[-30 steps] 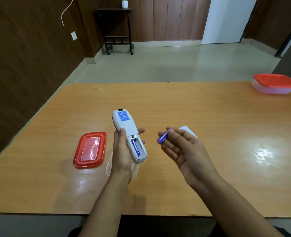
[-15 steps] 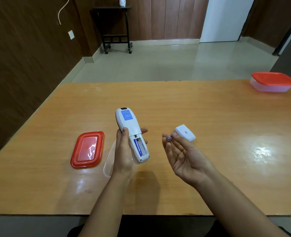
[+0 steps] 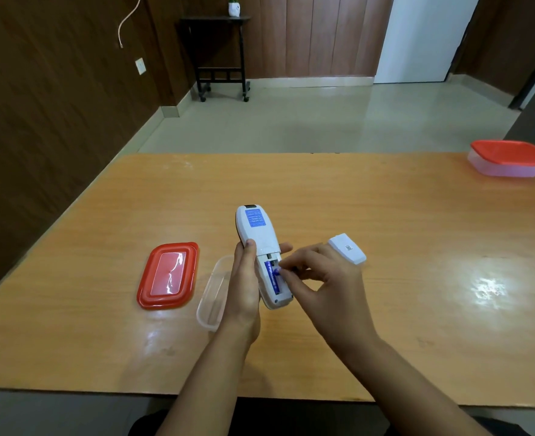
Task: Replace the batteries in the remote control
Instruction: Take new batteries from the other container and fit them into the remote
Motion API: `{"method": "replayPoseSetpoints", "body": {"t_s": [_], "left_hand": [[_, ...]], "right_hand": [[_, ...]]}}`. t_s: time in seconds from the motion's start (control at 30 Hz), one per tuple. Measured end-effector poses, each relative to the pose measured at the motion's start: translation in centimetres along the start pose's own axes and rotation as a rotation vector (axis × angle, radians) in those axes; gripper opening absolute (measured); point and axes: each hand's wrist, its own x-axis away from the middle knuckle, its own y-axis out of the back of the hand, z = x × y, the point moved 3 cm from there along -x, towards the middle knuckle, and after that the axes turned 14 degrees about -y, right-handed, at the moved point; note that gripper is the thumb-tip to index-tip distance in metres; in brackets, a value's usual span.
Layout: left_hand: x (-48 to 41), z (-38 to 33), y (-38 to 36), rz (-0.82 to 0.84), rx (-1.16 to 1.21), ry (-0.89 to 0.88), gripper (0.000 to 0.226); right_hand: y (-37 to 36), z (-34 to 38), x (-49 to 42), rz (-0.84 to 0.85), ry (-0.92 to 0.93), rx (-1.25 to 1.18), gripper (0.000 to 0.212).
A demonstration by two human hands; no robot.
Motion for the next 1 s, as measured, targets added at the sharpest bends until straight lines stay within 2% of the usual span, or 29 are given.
{"method": "replayPoseSetpoints", "body": {"t_s": [0.07, 0.13, 0.3, 0.37, 0.47, 0.57, 0.63, 0.7, 0.9, 1.0], "left_hand": [[-0.1, 0.2, 0.2, 0.006, 0.037, 0.056, 0.048], [-0.1, 0.3, 0.3, 0.004, 0.071, 0.091, 0.048], [-0.5, 0.2, 0.9, -0.070, 0.115, 0.089, 0.045], [-0.5, 0.2, 1.0, -0.088, 0.135, 0.101, 0.045], [-0.2, 0.0, 0.8, -0.068, 0.163, 0.106, 0.045], [-0.2, 0.0, 0.5, -0.068, 0.176, 0.071, 0.044], [-0.2, -0.1, 0.6, -0.083, 0.182, 0.054, 0.042], [-0.1, -0.1, 0.6, -0.079, 0.185, 0.045, 0.041], [0.1, 0.0, 0.1, -0.018, 0.110, -0.002, 0.039], [-0.1, 0.2, 0.3, -0.032, 0.097, -0.010, 0.038]], "right_hand": [[-0.3, 0.1, 0.3, -0.032, 0.146, 0.095, 0.010], [-0.8, 0.0, 0.6, -0.023, 0.209, 0.157, 0.005], [-1.3, -0.6, 0.6, 0.127, 0.162, 0.198, 0.023], [-1.4, -0.8, 0.4, 0.168, 0.131, 0.155, 0.024], [-1.2, -1.1, 0.3, 0.178, -0.007, -0.010, 0.019], [-1.1, -1.5, 0.3, 0.179, -0.333, -0.216, 0.026], [-1.4, -1.9, 0.4, 0.255, -0.593, -0.340, 0.034], [-2.0, -2.1, 0.7, 0.391, -0.752, -0.427, 0.033], [-2.6, -2.7, 0.8, 0.442, -0.836, -0.411, 0.015], [-2.2, -2.8, 0.3, 0.638, -0.890, -0.285, 0.024]]}}
